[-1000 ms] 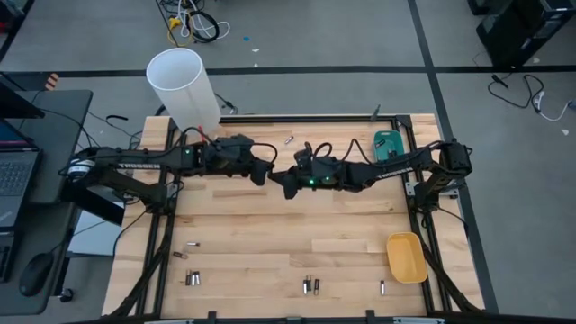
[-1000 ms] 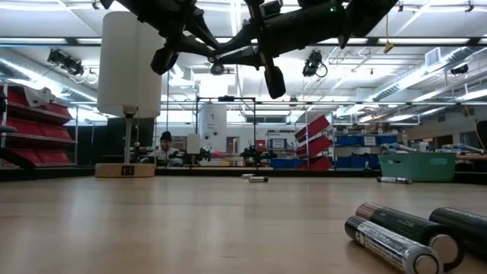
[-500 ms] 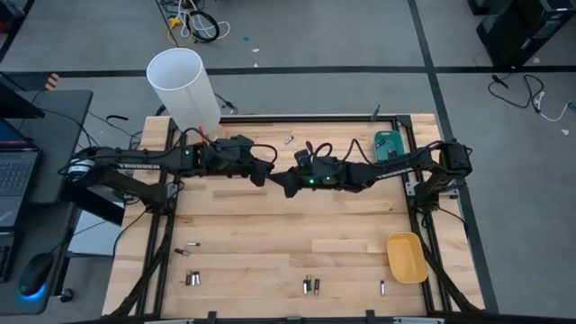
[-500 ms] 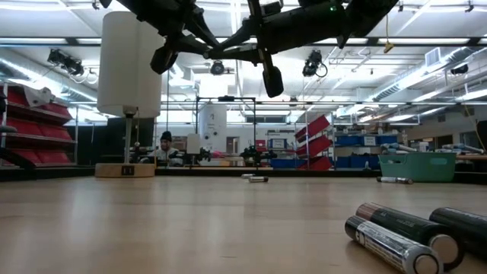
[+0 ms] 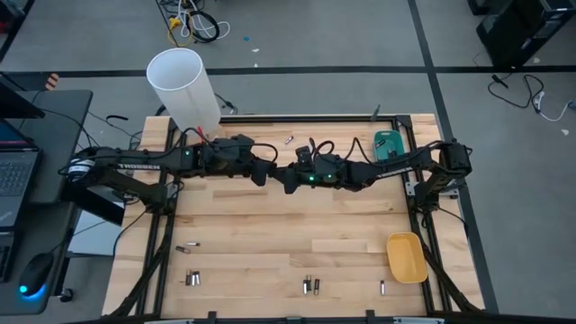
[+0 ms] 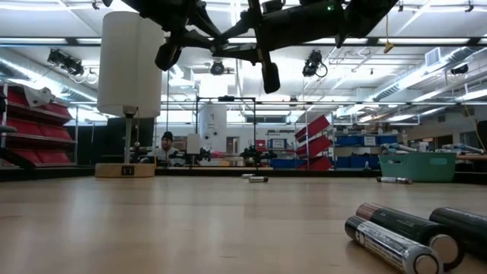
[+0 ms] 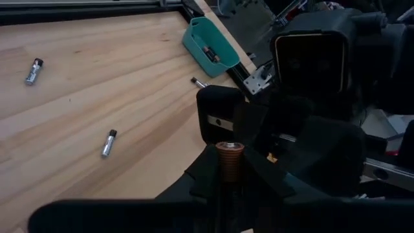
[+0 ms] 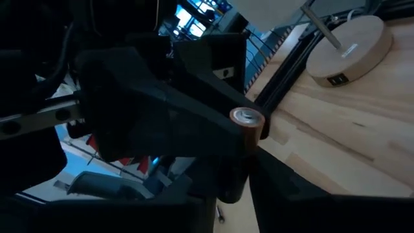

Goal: Sort batteries
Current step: Put the black battery into the blue bin

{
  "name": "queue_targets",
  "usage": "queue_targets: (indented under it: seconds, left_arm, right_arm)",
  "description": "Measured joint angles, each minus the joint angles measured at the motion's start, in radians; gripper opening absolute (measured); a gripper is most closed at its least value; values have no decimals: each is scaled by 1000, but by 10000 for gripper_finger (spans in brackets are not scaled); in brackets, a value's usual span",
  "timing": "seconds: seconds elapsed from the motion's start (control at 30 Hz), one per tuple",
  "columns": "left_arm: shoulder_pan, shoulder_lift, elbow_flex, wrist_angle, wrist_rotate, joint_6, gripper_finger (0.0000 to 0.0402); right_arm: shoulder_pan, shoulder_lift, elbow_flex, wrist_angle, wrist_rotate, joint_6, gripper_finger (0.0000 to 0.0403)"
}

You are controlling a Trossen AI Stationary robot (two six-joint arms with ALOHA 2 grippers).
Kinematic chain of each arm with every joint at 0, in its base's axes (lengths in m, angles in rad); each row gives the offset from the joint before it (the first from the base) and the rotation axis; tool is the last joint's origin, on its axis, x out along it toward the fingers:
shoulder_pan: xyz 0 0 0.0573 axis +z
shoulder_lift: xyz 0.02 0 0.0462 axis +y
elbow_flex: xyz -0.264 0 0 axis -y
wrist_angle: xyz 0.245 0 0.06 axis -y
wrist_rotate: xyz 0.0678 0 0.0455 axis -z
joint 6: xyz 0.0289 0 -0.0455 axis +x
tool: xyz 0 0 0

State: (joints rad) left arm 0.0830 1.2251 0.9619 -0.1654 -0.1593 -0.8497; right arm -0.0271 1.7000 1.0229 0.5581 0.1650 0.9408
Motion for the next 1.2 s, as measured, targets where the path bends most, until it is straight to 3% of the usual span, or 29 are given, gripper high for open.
queue_targets:
  seconds: [0.17, 0.4, 0.57, 0.77, 0.9, 1.1, 1.2]
  left_arm:
    - [0, 0, 0, -5, -3, 6, 65]
    - [9, -8, -1, -6, 42, 27, 86]
    - [36, -56, -2, -23, 68, 67, 115]
    - [60, -149, -2, -52, 70, 109, 132]
    - [56, -214, -2, -99, 75, 167, 132]
    - [42, -273, -2, -236, 60, 193, 132]
    - [33, -281, -2, -293, 58, 193, 132]
  right_arm:
    - [-2, 0, 0, -10, -1, -13, 34]
    - [3, -3, 2, -23, 2, -20, 32]
    - [6, -38, 4, -149, 36, -28, 32]
    - [-19, -123, 4, -426, 112, -27, 32]
    - [-47, -210, 3, -680, 248, -26, 37]
    - [-128, -354, 2, -1174, 434, -21, 37]
    - [-186, -400, 3, -1401, 466, -31, 37]
